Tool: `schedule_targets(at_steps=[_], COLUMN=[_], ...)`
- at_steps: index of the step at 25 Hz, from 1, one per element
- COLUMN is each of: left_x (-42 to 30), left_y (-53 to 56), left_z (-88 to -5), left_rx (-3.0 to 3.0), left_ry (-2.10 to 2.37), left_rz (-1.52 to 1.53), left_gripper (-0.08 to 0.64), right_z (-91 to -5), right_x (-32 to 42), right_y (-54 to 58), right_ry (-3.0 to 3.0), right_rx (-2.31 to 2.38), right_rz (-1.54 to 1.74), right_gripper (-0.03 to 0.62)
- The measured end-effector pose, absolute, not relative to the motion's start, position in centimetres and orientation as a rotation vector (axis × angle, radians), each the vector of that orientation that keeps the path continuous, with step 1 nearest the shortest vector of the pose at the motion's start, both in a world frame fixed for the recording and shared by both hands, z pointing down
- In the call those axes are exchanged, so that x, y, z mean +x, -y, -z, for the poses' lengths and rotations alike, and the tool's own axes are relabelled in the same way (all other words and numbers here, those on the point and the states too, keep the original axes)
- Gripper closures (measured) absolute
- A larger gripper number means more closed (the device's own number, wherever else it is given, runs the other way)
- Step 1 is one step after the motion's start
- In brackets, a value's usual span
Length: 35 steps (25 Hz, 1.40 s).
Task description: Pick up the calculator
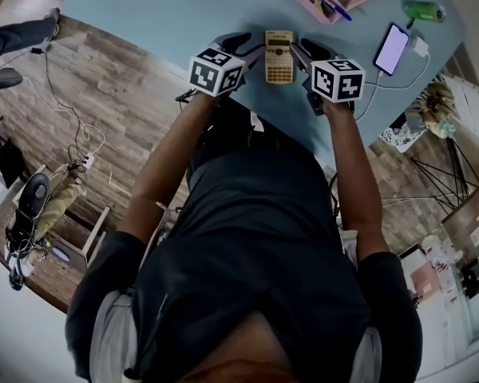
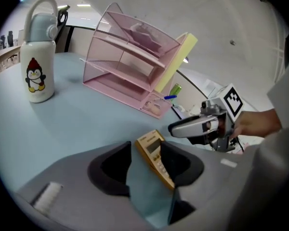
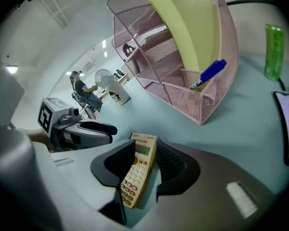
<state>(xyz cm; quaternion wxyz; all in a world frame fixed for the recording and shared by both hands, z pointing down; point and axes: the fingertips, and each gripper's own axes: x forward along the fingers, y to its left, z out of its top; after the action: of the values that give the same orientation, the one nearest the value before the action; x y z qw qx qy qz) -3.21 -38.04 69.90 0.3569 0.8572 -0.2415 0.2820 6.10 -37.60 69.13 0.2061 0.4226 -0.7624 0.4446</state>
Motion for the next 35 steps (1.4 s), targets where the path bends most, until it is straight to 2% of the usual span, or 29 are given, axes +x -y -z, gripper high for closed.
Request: schedule_targets(at_steps=[18,21,31,35], left_x=[-1.4,-1.1,-1.6,-2.2], left_y=[38.1,37.8,36.9,37.2], left_z=[-74.0,-74.0,-72.5,-70.8], left_rx=[2.154,2.125,2.151,2.184], left_ry=[0.657,0.639,0.677,0.735], left_rz=[-0.863,-0.823,-0.790,-0.761], left_gripper=[0.331,0.374,0.384,0.414], right_z=[-73.0,-73.2,-70.8,-68.8], right_x=[4.9,4.9,5.1,4.8], right_y=[38.2,38.1,37.4,37.0], right_ry=[2.024,2.025,2.087,2.140], right_rx=[1.145,1.159,1.215,1.234], right_rz=[-1.290,-1.332,-1.334,-1.268], right_gripper=[0.476,0.476,0.517,0.523])
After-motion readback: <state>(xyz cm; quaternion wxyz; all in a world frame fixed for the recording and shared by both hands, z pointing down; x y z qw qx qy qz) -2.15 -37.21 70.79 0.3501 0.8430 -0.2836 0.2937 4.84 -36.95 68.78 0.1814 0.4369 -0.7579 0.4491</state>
